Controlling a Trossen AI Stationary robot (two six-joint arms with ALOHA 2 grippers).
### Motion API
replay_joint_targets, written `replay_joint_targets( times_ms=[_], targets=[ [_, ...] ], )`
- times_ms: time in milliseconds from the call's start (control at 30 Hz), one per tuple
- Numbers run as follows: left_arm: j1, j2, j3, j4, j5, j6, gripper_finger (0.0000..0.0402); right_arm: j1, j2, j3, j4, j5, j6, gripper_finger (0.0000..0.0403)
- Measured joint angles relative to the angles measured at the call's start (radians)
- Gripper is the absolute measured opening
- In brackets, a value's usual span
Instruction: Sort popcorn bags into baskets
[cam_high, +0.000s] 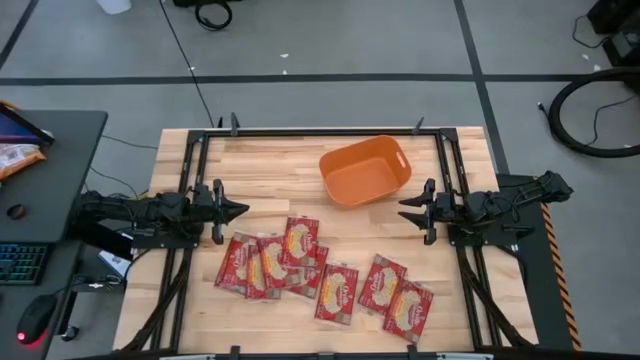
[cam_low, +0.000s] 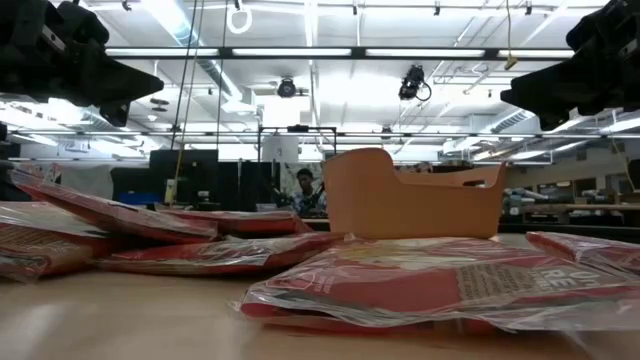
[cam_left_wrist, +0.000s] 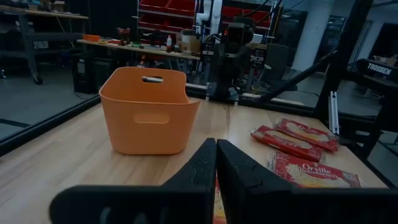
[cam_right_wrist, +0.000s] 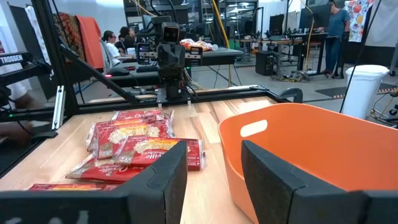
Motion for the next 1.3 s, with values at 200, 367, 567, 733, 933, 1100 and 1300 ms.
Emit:
replay_joint_targets(
  times_ms=[200, 367, 567, 733, 933, 1100, 1300],
  targets=[
    [0.0, 0.0, 0.0, 0.0, 0.0, 0.0, 0.0018, 0.0, 0.0, 0.0, 0.0, 0.0, 0.0, 0.0155],
    [0.0, 0.0, 0.0, 0.0, 0.0, 0.0, 0.0018, 0.0, 0.0, 0.0, 0.0, 0.0, 0.0, 0.0155],
    [0.0, 0.0, 0.0, 0.0, 0.0, 0.0, 0.0018, 0.0, 0.0, 0.0, 0.0, 0.0, 0.0, 0.0155],
    [0.0, 0.0, 0.0, 0.0, 0.0, 0.0, 0.0018, 0.0, 0.0, 0.0, 0.0, 0.0, 0.0, 0.0155],
    [0.0, 0.0, 0.0, 0.005, 0.0, -0.005, 0.0018, -0.001, 0.0, 0.0, 0.003, 0.018, -0.125, 0.0155],
    [0.0, 0.0, 0.0, 0.108, 0.0, -0.03, 0.0018, -0.003, 0.0, 0.0, 0.083, 0.154, -0.386, 0.0155],
    [0.0, -0.001, 0.0, 0.249, 0.0, -0.133, 0.0018, -0.003, 0.0, 0.0, 0.126, 0.21, -0.413, 0.0155]
  ],
)
